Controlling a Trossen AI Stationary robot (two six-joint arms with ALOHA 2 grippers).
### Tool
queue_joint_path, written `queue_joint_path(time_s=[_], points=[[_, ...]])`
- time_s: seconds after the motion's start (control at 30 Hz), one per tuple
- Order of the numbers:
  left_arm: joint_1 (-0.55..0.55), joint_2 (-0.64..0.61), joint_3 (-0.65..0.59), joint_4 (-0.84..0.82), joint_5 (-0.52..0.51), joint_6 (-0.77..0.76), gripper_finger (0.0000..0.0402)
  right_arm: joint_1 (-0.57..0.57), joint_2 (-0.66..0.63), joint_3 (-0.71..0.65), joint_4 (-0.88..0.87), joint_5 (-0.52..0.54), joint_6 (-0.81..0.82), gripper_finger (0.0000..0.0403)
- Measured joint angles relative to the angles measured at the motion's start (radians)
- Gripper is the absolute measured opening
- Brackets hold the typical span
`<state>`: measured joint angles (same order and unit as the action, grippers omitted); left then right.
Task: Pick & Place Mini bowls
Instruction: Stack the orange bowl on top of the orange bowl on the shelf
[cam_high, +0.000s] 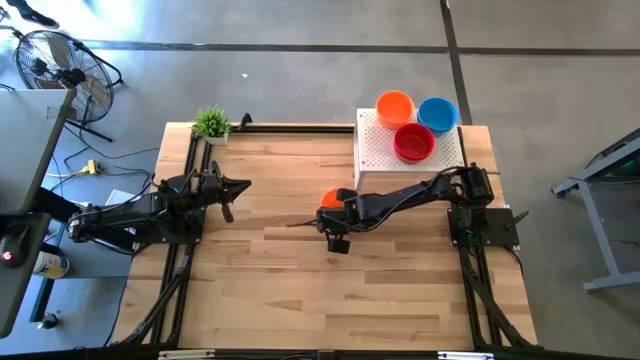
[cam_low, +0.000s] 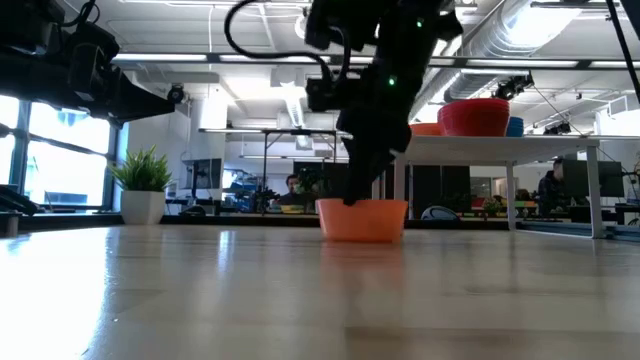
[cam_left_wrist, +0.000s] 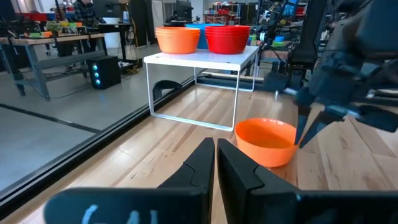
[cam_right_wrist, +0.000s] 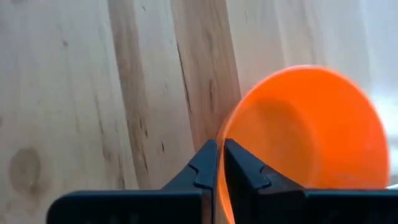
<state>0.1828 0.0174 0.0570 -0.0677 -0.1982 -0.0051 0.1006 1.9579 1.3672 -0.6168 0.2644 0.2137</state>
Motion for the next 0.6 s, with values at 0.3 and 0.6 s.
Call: queue_joint_path(time_s=[0.3, 0.6], points=[[0.0, 0.0, 0.0, 0.0, 0.0, 0.0, 0.0017, 0.045, 0.0, 0.183, -0.112, 0.037, -0.039, 0.0005], [0.0, 0.0, 0.0, 0.0, 0.0, 0.0, 0.0017, 0.046, -0.002, 0.198, -0.242, 0.07, -0.033, 0.0046]])
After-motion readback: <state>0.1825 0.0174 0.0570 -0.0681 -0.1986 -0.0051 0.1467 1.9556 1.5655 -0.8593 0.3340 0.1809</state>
